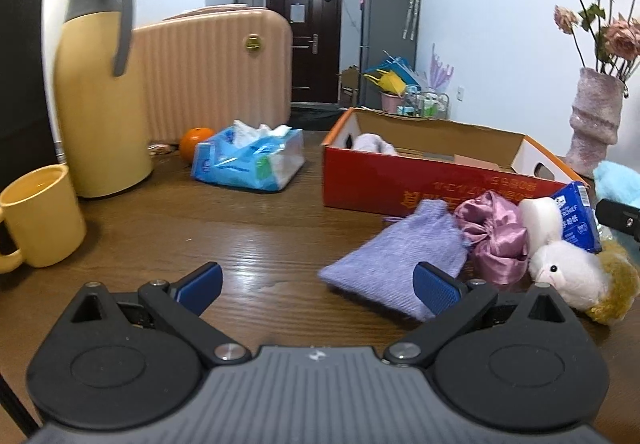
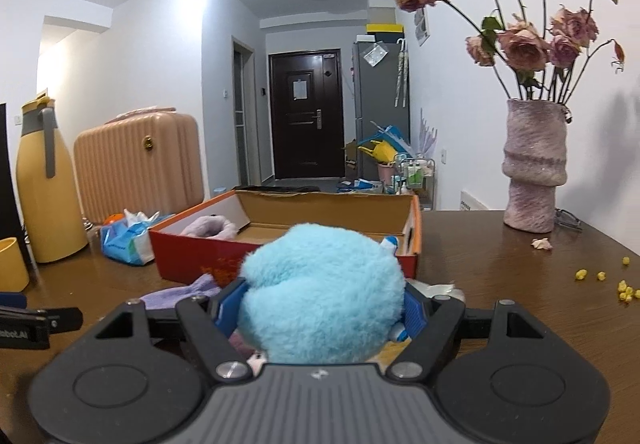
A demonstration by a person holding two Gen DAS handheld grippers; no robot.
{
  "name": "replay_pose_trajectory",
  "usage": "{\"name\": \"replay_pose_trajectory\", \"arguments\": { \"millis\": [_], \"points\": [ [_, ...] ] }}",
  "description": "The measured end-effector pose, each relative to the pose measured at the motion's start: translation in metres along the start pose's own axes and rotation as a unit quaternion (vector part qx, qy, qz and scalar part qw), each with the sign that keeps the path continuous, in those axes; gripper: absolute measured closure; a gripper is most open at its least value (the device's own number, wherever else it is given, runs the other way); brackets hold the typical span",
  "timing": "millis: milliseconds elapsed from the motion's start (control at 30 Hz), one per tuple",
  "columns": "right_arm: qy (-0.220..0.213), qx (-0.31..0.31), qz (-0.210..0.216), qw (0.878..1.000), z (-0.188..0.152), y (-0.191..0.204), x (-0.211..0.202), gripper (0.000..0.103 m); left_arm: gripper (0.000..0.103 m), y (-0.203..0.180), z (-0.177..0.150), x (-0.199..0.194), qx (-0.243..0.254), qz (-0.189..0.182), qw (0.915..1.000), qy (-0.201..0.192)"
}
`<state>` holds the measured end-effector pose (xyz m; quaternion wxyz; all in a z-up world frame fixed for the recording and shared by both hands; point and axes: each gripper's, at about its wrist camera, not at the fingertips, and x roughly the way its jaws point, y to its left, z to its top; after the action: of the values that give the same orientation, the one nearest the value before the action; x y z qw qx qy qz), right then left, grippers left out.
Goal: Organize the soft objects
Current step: 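Grasp the lavender pouch with the left tool while the right tool holds the blue plush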
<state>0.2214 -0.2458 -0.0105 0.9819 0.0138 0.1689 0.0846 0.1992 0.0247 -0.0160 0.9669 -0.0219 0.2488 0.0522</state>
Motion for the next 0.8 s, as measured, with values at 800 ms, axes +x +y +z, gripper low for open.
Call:
{"name": "replay_pose_trajectory", "arguments": {
  "millis": [800],
  "points": [
    [0.010, 0.025, -0.047, 0.999, 0.000, -0.036, 0.009, 0.027, 0.000, -0.052, 0.016, 0.087, 0.050, -0.027, 0.9957, 0.073]
  ]
}}
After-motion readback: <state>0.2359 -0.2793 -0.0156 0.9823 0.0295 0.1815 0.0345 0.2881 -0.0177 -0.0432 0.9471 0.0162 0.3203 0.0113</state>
